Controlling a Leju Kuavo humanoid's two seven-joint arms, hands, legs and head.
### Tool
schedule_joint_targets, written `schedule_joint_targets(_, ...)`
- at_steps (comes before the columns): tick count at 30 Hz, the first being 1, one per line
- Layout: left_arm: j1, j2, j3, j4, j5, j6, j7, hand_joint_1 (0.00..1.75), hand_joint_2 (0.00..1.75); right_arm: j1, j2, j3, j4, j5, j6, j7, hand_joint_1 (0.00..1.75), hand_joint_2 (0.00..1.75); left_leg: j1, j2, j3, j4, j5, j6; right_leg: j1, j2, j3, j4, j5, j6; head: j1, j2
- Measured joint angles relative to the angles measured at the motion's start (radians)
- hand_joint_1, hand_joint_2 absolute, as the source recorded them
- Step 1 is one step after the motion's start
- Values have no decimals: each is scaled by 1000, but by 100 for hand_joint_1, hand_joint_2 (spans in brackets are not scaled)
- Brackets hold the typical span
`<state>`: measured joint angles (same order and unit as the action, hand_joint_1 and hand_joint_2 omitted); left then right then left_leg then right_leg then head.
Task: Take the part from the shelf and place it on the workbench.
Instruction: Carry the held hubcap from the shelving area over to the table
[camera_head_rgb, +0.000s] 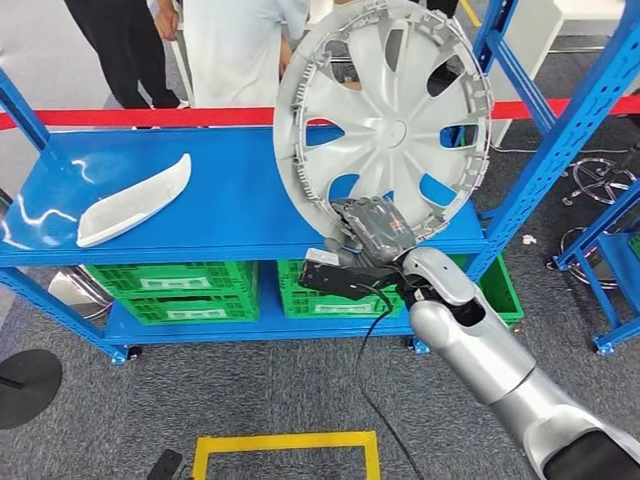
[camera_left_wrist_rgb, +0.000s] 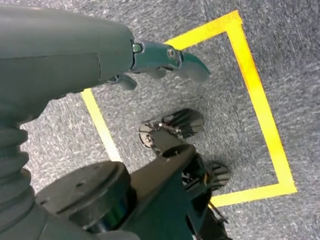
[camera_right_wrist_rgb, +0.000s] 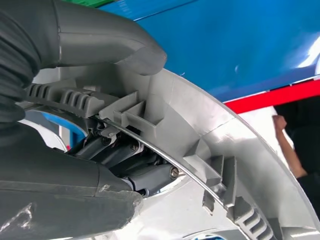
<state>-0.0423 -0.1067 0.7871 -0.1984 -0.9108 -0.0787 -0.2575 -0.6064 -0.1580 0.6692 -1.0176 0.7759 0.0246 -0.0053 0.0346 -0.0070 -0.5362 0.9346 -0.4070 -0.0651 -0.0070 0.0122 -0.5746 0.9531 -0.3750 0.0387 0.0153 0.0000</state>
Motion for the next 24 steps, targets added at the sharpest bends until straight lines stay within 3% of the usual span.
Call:
schedule_joint_targets(2,0,0,3,0,0,1,0,0,175,4,-10,4,-7,-1,2,-1,159,175,0,0,-8,1,2,19,-3,-1,-5,5,-4,9,2,0)
schedule_joint_targets(3,1,0,5,0,0,2,0,0,175,5,-15,6,-9,-2,2,-1,159,175,0,0,-11,2,6,28,-4,-2,-15,26,-23,12,3,0)
schedule_joint_targets(4,1,0,6,0,0,2,0,0,175,6,-19,7,-11,-2,3,-1,159,175,0,0,-16,1,10,36,-5,-3,-33,70,-56,16,4,0)
schedule_joint_targets(6,1,1,8,0,0,2,0,0,175,8,-23,10,-15,-3,3,-2,159,175,-4,0,-25,1,17,46,-4,-4,-89,215,-140,19,6,0)
schedule_joint_targets(7,1,1,8,0,0,2,0,0,175,10,-24,12,-16,-3,3,-2,159,175,-6,0,-30,1,21,49,-4,-4,-113,282,-169,19,6,0)
schedule_joint_targets(8,1,1,9,0,0,2,0,0,175,12,-25,15,-16,-3,3,-2,159,175,-8,0,-33,2,24,51,-3,-4,-123,320,-179,17,6,0)
schedule_joint_targets(9,2,1,10,0,0,2,0,0,175,13,-26,18,-17,-3,3,-2,159,175,-11,0,-37,2,28,52,-2,-4,-113,315,-170,12,6,0)
schedule_joint_targets(10,2,1,11,0,0,2,0,0,175,15,-28,21,-19,-3,3,-2,159,175,-13,-1,-39,2,31,52,1,-4,-83,272,-144,6,6,0)
schedule_joint_targets(12,2,-1,12,0,0,3,0,0,175,14,-31,23,-27,-2,2,-2,159,175,-18,-2,-42,1,37,50,10,-3,8,119,-88,-18,5,0)
schedule_joint_targets(14,0,-3,12,0,-1,4,0,0,175,12,-34,23,-39,0,1,-2,159,175,-17,-1,-48,0,46,43,19,-2,65,17,-68,-32,1,0)
schedule_joint_targets(17,-2,-6,13,0,-2,7,0,0,175,14,-38,26,-56,4,-1,-1,159,175,-10,-1,-58,-6,63,21,25,-2,64,-7,-53,-31,-3,0)
schedule_joint_targets(18,-2,-6,13,0,-2,8,0,0,175,15,-39,27,-60,5,-1,0,159,175,-11,-1,-64,-1,53,15,22,-4,59,-14,-42,-34,-4,0)
schedule_joint_targets(20,-1,-5,14,0,-2,10,0,0,175,17,-41,29,-68,4,-1,2,159,175,-14,-1,-96,69,-17,8,14,-8,46,-25,-19,-40,-9,0)
schedule_joint_targets(22,-1,-5,14,0,-1,8,2,0,175,23,-44,29,-76,3,-1,3,159,175,-15,-1,-141,207,-105,1,14,-10,26,-25,-3,-44,-15,0)
schedule_joint_targets(23,-1,-5,15,0,2,6,4,0,175,29,-47,29,-80,2,-1,4,159,175,-15,-1,-154,261,-123,-2,15,-11,16,-24,5,-44,-15,0)
schedule_joint_targets(24,0,-5,17,0,4,3,6,0,175,35,-49,29,-83,1,-1,4,159,175,-16,-1,-152,284,-119,-3,15,-12,6,-24,13,-44,-16,0)
